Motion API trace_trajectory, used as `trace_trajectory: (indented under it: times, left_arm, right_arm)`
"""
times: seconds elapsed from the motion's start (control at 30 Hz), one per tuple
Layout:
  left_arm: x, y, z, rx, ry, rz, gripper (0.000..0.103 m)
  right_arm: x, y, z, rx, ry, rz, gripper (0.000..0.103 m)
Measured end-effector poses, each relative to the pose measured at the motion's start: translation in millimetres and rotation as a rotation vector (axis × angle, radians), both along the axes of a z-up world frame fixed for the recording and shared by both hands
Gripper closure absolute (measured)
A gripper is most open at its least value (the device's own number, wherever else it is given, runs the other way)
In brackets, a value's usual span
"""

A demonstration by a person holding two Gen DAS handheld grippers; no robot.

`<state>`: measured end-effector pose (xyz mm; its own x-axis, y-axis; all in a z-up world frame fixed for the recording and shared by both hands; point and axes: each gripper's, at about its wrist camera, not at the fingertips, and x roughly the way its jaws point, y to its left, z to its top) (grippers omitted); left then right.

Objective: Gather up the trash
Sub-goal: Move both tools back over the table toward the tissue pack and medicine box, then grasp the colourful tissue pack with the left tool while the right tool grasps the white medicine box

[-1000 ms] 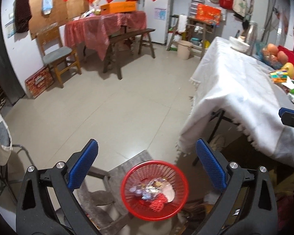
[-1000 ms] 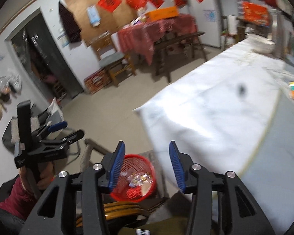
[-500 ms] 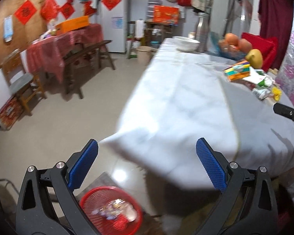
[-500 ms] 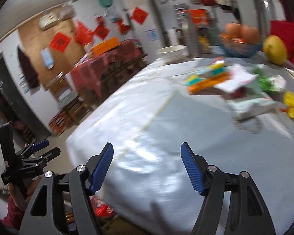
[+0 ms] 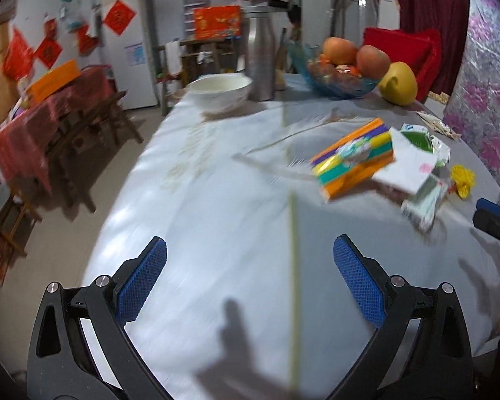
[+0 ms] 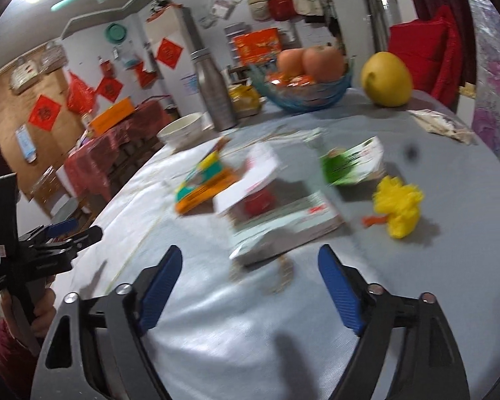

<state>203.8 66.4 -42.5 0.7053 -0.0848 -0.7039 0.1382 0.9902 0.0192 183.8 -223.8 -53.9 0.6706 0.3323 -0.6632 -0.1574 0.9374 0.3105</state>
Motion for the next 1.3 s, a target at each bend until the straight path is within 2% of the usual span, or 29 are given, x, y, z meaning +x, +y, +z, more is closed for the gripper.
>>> trace_trajectory:
  times: [0.1, 0.3, 0.47, 0.57, 0.6, 0.7, 0.8, 0.93, 1.0, 1.03, 1.1, 1.2, 1.3]
  left_arm:
    - [29, -30, -3, 0.021, 0.003, -0.071, 0.007]
    - [72, -83, -16, 0.123, -0.002, -0.221, 0.007]
    - [97, -108, -23, 0.144, 0.003, -0.299, 0.007]
    - [108, -112, -27, 0.104, 0.038, -0.310, 0.007]
    - [111, -112, -28, 0.089, 0.045, -0.302, 0.009]
    - [115, -110, -31, 0.023, 0.075, -0.288, 0.035]
    - [107, -102, -31, -0.003, 0.081, -0.233, 0.047]
    - [92, -94, -28, -0.081, 0.119, -0.227, 0.046]
    - [87, -96, -27, -0.085, 0.120, -0.235, 0.040]
    - [87, -99, -27, -0.076, 0.118, -0.242, 0.030]
    - [89, -104, -26, -0.040, 0.094, -0.231, 0.020]
    - [103, -115, -27, 0.005, 0.083, -0.250, 0.019]
    - [122, -117, -36, 0.018, 0.106, -0.220, 0.019]
  right_arm:
    - [13, -13, -2, 0.012, 0.002, -0.022, 0.020]
    - [25, -26, -7, 0.007, -0.010, -0.051, 0.020]
    - [27, -32, -14, 0.026, -0.021, -0.051, 0.019]
    - [30, -30, -20, 0.019, -0.004, -0.045, 0.019]
    - [29, -29, -19, 0.021, -0.005, -0.039, 0.019]
    - [26, -25, -18, 0.007, -0.016, -0.034, 0.016]
    - [24, -23, -17, -0.003, -0.028, -0.027, 0.016]
    - [22, -24, -16, 0.002, -0.036, -0.028, 0.015]
    - [21, -26, -16, 0.014, -0.035, -0.034, 0.015]
    - [20, -27, -16, 0.020, -0.035, -0.037, 0.015]
    - [19, -29, -17, 0.031, -0.036, -0.045, 0.015]
    - [18, -33, -17, 0.048, -0.036, -0.058, 0.015]
    - [19, -35, -18, 0.061, -0.026, -0.064, 0.015]
